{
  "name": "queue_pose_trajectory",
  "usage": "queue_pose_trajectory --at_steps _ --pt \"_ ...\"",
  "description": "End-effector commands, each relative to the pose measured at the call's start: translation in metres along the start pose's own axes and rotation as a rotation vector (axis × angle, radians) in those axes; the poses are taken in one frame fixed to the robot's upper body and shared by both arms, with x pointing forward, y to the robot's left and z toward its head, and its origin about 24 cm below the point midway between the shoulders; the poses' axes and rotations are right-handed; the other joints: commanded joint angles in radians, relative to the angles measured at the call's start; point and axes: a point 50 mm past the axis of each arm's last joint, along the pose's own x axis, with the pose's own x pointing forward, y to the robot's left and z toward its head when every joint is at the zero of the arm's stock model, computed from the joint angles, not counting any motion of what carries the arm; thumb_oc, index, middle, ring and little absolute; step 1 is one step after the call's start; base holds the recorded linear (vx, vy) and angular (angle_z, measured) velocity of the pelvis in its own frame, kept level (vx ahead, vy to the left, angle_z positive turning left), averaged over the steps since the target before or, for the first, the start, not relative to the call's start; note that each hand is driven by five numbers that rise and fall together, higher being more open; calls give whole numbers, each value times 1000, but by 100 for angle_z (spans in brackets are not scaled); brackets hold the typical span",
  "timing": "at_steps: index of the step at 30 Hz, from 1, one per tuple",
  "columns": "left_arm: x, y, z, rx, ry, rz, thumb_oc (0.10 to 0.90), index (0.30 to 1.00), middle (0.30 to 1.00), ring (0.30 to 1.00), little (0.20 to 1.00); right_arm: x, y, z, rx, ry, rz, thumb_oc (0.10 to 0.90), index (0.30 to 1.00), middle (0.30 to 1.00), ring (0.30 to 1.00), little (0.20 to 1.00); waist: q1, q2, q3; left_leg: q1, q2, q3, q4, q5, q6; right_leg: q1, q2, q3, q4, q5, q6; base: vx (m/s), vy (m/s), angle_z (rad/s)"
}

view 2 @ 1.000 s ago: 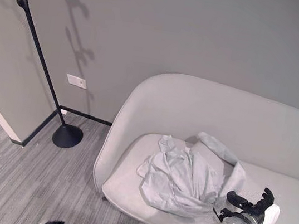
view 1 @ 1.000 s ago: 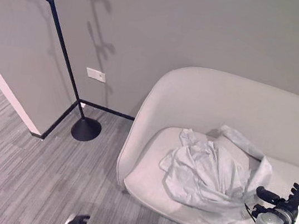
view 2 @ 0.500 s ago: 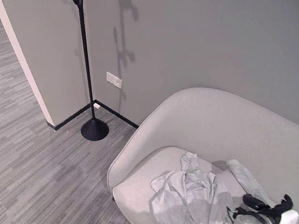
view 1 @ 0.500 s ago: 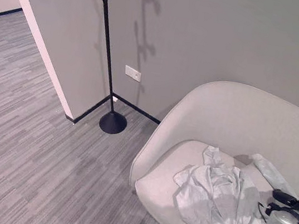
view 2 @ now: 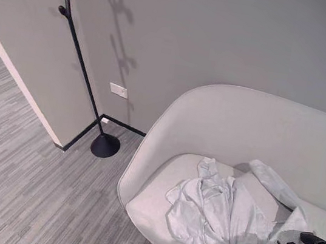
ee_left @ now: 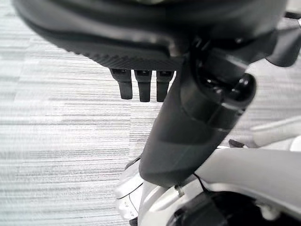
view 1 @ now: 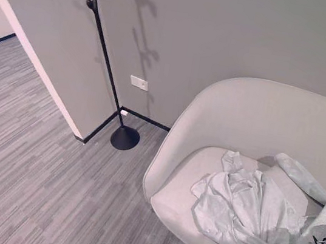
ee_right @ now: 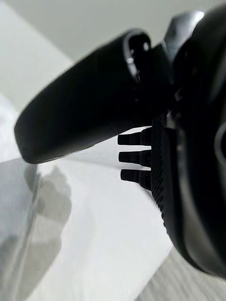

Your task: Hang the clothes on the sofa on the clothes rack.

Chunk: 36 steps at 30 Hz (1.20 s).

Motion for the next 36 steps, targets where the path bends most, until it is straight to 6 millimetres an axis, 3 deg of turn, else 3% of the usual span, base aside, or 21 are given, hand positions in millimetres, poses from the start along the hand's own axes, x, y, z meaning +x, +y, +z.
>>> queue_pose_trajectory --at_steps 1,6,14,20,21,24,27,32,33,35,36 --pt "3 -4 32 55 -110 -37 800 900 900 900 900 10 2 50 94 -141 35 800 900 900 900 900 36 -53 -9 52 67 22 -37 55 -71 54 16 7 12 -157 26 59 -26 -12" --pt "3 -2 46 116 -184 -40 800 900 900 900 900 13 8 60 113 -119 81 800 900 900 900 900 40 -40 -1 40 68 17 -37 66 -75 39 17 10 12 -158 26 22 -10 -3" --pt "2 -9 57 291 -253 -73 800 900 900 900 900 9 18 104 240 -221 126 800 900 900 900 900 38 -19 9 17 68 13 -37 79 -83 18 16 8 12 -155 28 7 0 0" --pt "1 -15 58 352 -267 -106 800 900 900 900 900 -1 32 114 288 -243 186 800 900 900 900 900 37 -13 10 16 71 13 -37 79 -83 19 18 10 12 -158 24 41 7 0" --pt "0 -17 61 373 -281 -119 800 900 900 900 900 -17 51 124 329 -276 271 800 900 900 900 900 37 -12 15 6 69 6 -37 80 -83 9 17 14 12 -155 23 0 0 0" --pt "0 -17 67 384 -302 -118 800 900 900 900 900 -39 71 142 305 -369 368 800 900 900 900 900 35 -13 16 2 68 6 -37 71 -82 7 16 17 12 -155 20 11 8 -1" --pt "0 -16 71 369 -311 -115 800 900 900 900 900 -44 83 143 229 -373 416 800 900 900 900 900 39 -16 15 6 68 3 -37 68 -81 14 17 16 12 -157 17 8 10 -3" --pt "0 -14 73 349 -313 -105 800 900 900 900 900 -46 106 106 1 -228 529 800 900 900 900 900 58 -24 13 14 70 -3 -37 62 -82 29 20 7 12 -160 15 4 9 3" --pt "0 -12 74 341 -312 -106 800 900 900 900 900 -49 111 97 -54 -194 568 638 658 658 658 658 60 -28 13 11 68 -8 -37 65 -81 29 18 4 12 -160 15 4 11 4" --pt "1 -9 72 313 -298 -103 800 900 900 900 900 -53 119 80 -174 -141 637 400 300 300 300 300 68 -34 13 9 68 -13 -37 66 -82 30 19 1 12 -161 14 -1 7 9" --pt "2 -6 70 292 -286 -102 800 900 900 900 900 -56 121 67 -261 -114 674 400 300 300 300 300 75 -37 13 10 70 -17 -37 64 -84 33 20 -1 12 -163 13 2 1 10"
